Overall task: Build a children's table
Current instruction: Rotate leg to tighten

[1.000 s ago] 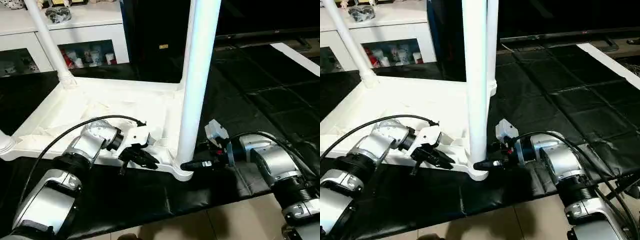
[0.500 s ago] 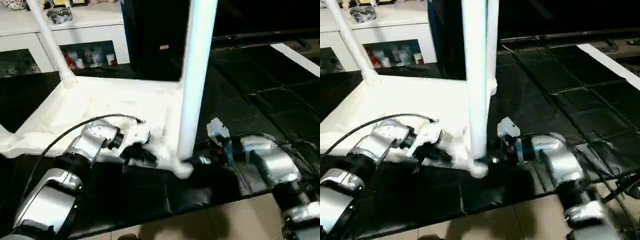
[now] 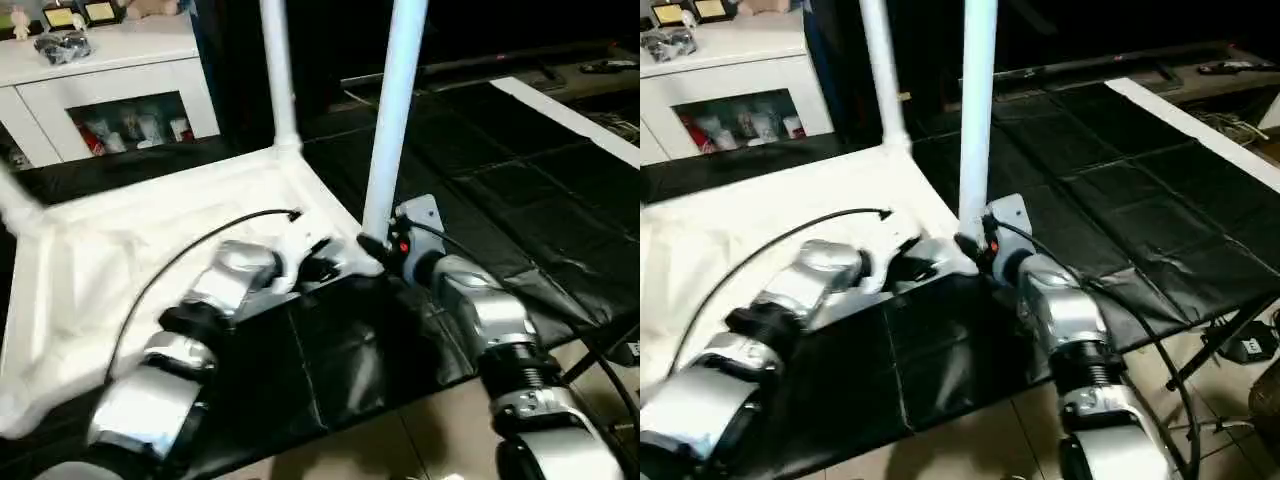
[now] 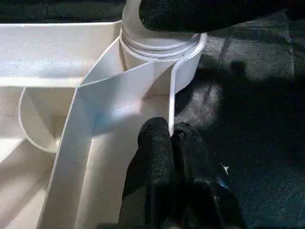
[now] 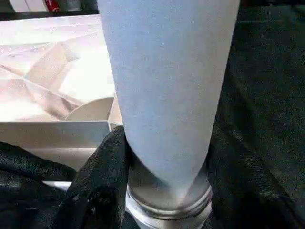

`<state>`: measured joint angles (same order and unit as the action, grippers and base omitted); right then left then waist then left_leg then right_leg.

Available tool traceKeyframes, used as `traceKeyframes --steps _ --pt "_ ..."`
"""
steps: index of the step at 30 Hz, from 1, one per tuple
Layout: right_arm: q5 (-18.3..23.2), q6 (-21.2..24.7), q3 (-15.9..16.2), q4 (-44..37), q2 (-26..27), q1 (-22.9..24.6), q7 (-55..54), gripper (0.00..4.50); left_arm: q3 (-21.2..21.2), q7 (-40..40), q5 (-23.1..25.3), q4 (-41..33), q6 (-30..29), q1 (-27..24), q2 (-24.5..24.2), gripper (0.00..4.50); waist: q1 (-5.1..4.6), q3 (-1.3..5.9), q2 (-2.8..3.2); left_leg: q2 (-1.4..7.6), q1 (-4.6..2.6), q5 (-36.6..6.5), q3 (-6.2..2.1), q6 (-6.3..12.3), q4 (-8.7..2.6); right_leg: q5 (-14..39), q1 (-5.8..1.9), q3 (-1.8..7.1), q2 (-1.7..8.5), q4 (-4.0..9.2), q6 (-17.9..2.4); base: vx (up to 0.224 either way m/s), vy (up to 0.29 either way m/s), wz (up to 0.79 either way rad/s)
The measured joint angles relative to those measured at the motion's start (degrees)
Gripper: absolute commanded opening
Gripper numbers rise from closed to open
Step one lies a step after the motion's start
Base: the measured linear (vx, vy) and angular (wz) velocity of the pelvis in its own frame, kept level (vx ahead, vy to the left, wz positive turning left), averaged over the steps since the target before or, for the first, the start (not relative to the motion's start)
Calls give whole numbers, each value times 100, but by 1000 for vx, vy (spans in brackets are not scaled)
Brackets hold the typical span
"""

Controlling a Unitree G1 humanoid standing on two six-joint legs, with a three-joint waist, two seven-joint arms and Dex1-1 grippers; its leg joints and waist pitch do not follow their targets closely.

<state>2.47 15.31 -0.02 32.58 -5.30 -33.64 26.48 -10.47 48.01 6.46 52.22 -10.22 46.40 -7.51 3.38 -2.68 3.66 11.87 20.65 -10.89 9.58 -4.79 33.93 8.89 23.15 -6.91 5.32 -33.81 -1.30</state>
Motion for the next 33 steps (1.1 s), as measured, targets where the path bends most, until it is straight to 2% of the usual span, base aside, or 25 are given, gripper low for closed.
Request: traceKeyframes --steps 3,4,6,13,15,19,20,23,27,29,30,31,33 --pt "-37 -139 9 0 -1 49 46 200 -15 34 1 -66 3 -35 -27 0 -4 -1 2 0 2 -1 1 2 0 -14 2 0 0 4 -23 0 0 0" --pt "-27 -167 9 -1 -4 67 103 253 -28 62 0 -114 18 -70 -55 0 -7 -2 3 0 1 -1 1 2 -3 -14 2 0 0 4 -23 0 0 0" --pt "62 -182 8 -94 -60 153 307 253 -74 192 0 -186 54 -109 -118 0 -4 -2 2 0 0 -1 2 2 -10 -13 2 0 0 10 -22 0 0 0" --pt "466 -195 57 -515 -504 543 1621 327 -172 950 -57 -336 413 -274 -437 0 37 -2 2 1 21 0 4 5 -11 -16 13 -2 0 17 -26 0 0 0" --pt "528 -207 102 -582 -643 593 1928 349 -192 1148 -57 -354 503 -297 -551 0 68 -2 3 1 23 0 6 5 -9 -16 15 -2 0 17 -27 0 0 0" --pt "807 -211 352 -779 -1143 665 3063 365 -399 2099 -200 -480 933 -401 -898 0 177 -4 2 5 32 2 8 9 -9 -15 26 -4 -1 13 -26 0 0 0" --pt "837 -218 399 -799 -1182 665 3208 395 -426 2238 -210 -494 993 -410 -938 0 200 -5 -1 5 33 4 9 10 -7 -15 32 -5 -1 10 -26 0 0 0" --pt "853 -304 569 -948 -1329 704 3655 403 -569 2728 -226 -553 1246 -428 -1089 0 352 -6 -1 6 49 5 10 11 19 -15 61 -6 5 -16 -26 0 0 0" --pt "982 -282 774 -1228 -1665 793 4422 403 -711 3232 -234 -754 1475 -546 -1258 0 481 -6 -1 5 49 -4 11 14 36 -15 58 8 8 -20 -26 0 0 0" --pt "1085 -198 923 -1332 -1866 858 4866 403 -765 3476 -254 -775 1607 -589 -1341 0 506 -5 -2 5 46 -4 11 14 38 -15 53 8 8 -23 -26 0 0 0" --pt "1092 -181 965 -1334 -1894 860 4976 374 -779 3526 -254 -775 1642 -590 -1368 0 505 -5 -2 6 45 -4 11 13 39 -16 53 9 8 -26 -26 0 0 0" --pt "1095 -174 995 -1333 -1907 859 5057 366 -792 3559 -254 -775 1677 -589 -1385 0 505 -5 -2 6 43 -3 11 13 39 -16 53 9 8 -30 -27 0 0 0" --pt "1098 -152 1024 -1332 -1941 857 5162 366 -812 3618 -257 -775 1693 -589 -1386 0 506 -6 -3 6 43 -3 11 12 39 -17 52 8 8 -33 -27 0 0 0"
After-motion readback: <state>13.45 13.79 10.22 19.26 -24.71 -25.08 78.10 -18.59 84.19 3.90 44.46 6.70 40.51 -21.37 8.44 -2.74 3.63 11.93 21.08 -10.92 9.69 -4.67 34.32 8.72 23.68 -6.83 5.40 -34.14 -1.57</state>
